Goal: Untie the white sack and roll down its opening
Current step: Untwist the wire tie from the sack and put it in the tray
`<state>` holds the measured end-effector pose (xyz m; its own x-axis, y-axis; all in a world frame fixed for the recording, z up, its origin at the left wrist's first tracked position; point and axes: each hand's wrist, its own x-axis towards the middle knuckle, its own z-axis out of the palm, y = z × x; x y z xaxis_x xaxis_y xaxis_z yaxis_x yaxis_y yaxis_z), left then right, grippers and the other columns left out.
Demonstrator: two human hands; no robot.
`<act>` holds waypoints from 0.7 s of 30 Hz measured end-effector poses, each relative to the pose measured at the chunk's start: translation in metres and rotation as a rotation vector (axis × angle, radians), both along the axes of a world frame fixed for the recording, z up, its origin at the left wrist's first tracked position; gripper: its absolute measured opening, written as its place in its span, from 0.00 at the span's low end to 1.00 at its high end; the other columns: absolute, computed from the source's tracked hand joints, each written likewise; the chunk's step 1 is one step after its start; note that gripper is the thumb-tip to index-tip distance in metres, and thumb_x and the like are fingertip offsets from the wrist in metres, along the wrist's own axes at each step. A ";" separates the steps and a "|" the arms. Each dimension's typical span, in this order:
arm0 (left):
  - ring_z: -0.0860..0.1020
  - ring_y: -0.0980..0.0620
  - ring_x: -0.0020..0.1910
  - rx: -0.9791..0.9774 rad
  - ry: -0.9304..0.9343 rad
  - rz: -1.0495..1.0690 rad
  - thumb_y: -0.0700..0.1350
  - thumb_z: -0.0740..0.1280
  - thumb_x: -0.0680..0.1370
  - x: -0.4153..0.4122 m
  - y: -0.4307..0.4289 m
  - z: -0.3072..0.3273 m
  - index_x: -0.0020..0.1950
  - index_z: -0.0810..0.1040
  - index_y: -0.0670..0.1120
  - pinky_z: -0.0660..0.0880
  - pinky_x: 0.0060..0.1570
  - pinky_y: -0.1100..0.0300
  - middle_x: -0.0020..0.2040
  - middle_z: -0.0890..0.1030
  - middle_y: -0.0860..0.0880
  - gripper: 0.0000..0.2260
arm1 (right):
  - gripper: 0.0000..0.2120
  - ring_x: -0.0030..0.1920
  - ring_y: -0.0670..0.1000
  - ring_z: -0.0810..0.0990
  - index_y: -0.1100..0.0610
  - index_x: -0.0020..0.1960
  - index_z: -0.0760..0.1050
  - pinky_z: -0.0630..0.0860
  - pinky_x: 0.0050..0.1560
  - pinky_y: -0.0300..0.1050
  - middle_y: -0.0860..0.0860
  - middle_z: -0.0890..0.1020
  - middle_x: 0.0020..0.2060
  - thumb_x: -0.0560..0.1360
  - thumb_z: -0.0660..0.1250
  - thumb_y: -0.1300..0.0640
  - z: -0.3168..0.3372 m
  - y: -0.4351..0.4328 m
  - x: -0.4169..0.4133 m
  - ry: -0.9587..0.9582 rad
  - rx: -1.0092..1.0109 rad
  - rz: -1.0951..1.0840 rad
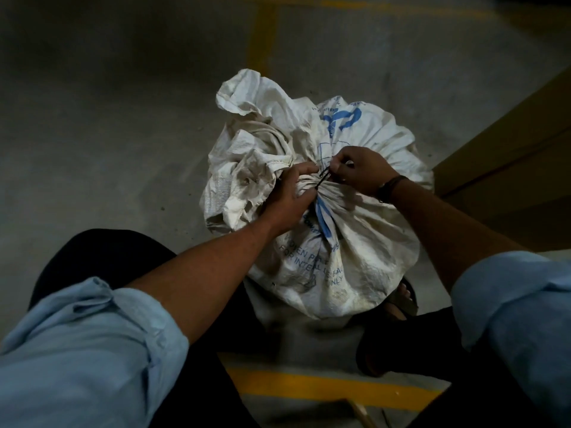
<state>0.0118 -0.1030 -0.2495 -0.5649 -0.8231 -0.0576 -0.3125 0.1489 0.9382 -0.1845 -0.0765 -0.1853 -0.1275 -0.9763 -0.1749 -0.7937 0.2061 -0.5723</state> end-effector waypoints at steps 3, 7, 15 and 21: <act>0.73 0.56 0.68 0.011 0.006 0.002 0.42 0.67 0.77 -0.001 0.000 0.000 0.69 0.73 0.50 0.68 0.66 0.65 0.69 0.74 0.49 0.20 | 0.09 0.44 0.50 0.77 0.61 0.49 0.79 0.69 0.41 0.35 0.53 0.81 0.44 0.77 0.68 0.54 0.002 0.001 0.002 -0.064 -0.018 0.023; 0.74 0.55 0.67 0.012 0.009 0.009 0.41 0.68 0.78 -0.001 0.000 0.001 0.69 0.73 0.49 0.69 0.64 0.68 0.68 0.75 0.48 0.20 | 0.09 0.42 0.49 0.75 0.59 0.46 0.79 0.66 0.37 0.26 0.50 0.78 0.41 0.76 0.70 0.53 0.002 0.001 0.004 0.003 0.014 0.064; 0.75 0.55 0.66 -0.008 -0.016 0.002 0.43 0.67 0.78 -0.002 -0.001 -0.003 0.69 0.72 0.54 0.71 0.68 0.50 0.68 0.76 0.51 0.19 | 0.05 0.37 0.56 0.84 0.59 0.51 0.70 0.81 0.48 0.58 0.60 0.79 0.40 0.81 0.61 0.57 -0.002 0.011 0.009 -0.804 -0.042 -0.431; 0.76 0.52 0.64 -0.080 -0.038 -0.015 0.43 0.68 0.79 -0.001 -0.002 -0.001 0.69 0.72 0.52 0.73 0.65 0.53 0.66 0.76 0.48 0.19 | 0.12 0.40 0.59 0.85 0.60 0.53 0.69 0.82 0.42 0.52 0.62 0.81 0.43 0.78 0.65 0.52 -0.005 0.029 0.025 -0.628 -0.335 -0.393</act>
